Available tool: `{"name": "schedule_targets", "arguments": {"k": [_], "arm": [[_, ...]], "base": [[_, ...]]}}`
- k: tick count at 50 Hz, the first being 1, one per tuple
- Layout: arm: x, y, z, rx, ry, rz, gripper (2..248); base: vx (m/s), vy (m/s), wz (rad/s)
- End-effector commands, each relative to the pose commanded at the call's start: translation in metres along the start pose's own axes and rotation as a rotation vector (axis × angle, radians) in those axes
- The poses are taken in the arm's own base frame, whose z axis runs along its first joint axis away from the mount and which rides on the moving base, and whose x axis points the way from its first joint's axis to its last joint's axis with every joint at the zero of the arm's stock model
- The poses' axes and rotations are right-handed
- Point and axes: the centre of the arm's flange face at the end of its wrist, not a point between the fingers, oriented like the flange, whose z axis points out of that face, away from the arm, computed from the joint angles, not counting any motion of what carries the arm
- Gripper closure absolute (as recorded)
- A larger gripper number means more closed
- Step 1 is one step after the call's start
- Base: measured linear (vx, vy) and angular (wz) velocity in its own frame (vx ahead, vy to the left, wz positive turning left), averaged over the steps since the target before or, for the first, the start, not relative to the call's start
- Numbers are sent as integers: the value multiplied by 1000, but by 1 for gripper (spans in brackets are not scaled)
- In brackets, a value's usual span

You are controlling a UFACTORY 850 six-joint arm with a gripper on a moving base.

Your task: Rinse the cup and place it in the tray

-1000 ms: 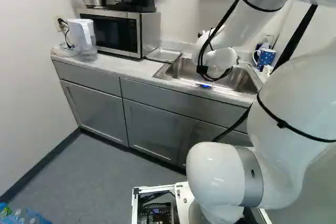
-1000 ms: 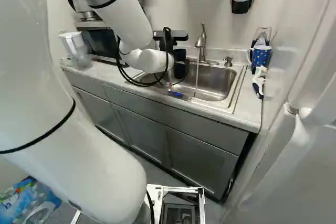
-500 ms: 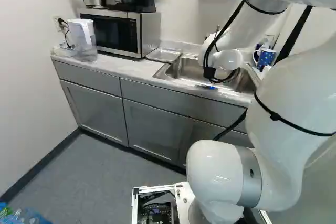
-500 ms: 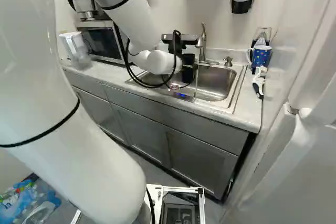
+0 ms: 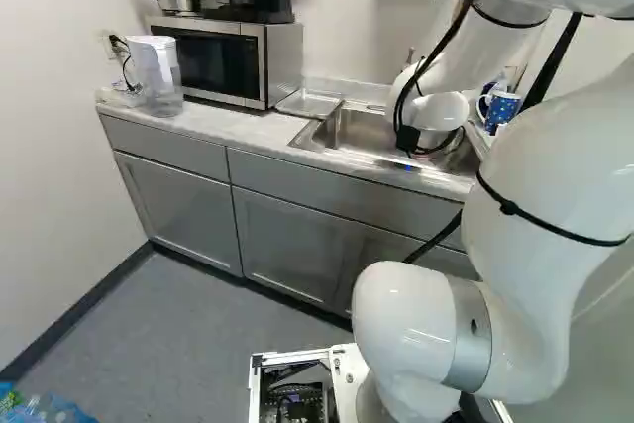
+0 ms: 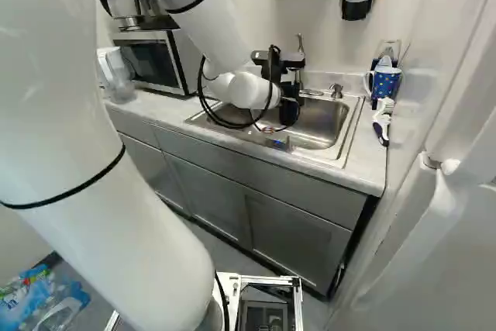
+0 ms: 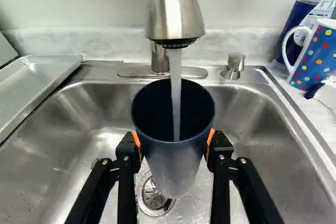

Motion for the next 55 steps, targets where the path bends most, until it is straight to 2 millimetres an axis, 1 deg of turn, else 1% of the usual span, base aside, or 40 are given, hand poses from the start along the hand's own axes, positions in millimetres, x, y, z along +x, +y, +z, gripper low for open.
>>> {"name": "schedule_targets", "arguments": {"k": [7, 55], "arm": [[2, 4, 4, -9, 0, 4, 124], [2, 4, 4, -9, 0, 4, 124]], "base": [[0, 0, 0], [0, 0, 0]]}}
